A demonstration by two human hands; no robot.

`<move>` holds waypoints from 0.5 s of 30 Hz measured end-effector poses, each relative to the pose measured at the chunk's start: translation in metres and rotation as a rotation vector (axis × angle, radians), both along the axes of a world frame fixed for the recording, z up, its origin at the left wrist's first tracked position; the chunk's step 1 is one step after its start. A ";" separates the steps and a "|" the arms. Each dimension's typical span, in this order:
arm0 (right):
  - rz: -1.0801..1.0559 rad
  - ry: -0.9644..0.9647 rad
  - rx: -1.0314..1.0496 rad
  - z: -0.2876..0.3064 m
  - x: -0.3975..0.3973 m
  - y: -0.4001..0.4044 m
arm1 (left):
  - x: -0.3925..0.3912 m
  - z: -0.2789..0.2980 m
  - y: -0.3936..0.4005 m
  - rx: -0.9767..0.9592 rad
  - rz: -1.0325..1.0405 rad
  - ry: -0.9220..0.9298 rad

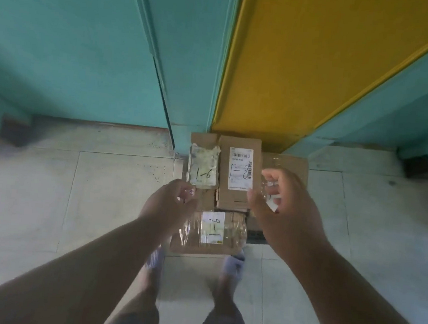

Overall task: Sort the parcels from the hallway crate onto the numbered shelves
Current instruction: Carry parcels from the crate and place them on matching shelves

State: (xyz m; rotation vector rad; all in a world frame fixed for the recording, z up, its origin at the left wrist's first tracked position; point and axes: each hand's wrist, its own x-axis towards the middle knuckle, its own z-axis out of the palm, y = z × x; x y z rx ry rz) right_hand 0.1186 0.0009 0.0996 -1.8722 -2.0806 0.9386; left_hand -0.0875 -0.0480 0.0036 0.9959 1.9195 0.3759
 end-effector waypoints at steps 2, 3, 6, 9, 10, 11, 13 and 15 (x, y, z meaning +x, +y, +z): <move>-0.064 0.004 -0.028 -0.035 -0.010 0.001 | -0.010 -0.023 0.014 -0.042 -0.011 -0.028; -0.084 0.009 -0.054 -0.052 -0.015 0.000 | -0.014 -0.035 0.020 -0.066 -0.004 -0.050; -0.107 0.022 -0.161 -0.097 -0.033 0.003 | -0.022 -0.065 0.036 -0.136 0.069 -0.111; -0.123 0.054 -0.195 -0.132 -0.049 0.023 | -0.026 -0.087 0.052 -0.166 0.129 -0.111; -0.123 0.059 -0.197 -0.142 -0.054 0.031 | -0.027 -0.094 0.055 -0.170 0.135 -0.107; -0.112 0.053 -0.192 -0.150 -0.058 0.040 | -0.029 -0.101 0.058 -0.168 0.146 -0.112; -0.081 0.043 -0.214 -0.166 -0.066 0.056 | -0.031 -0.112 0.062 -0.175 0.152 -0.135; -0.053 0.049 -0.287 -0.183 -0.073 0.065 | -0.031 -0.118 0.063 -0.191 0.133 -0.167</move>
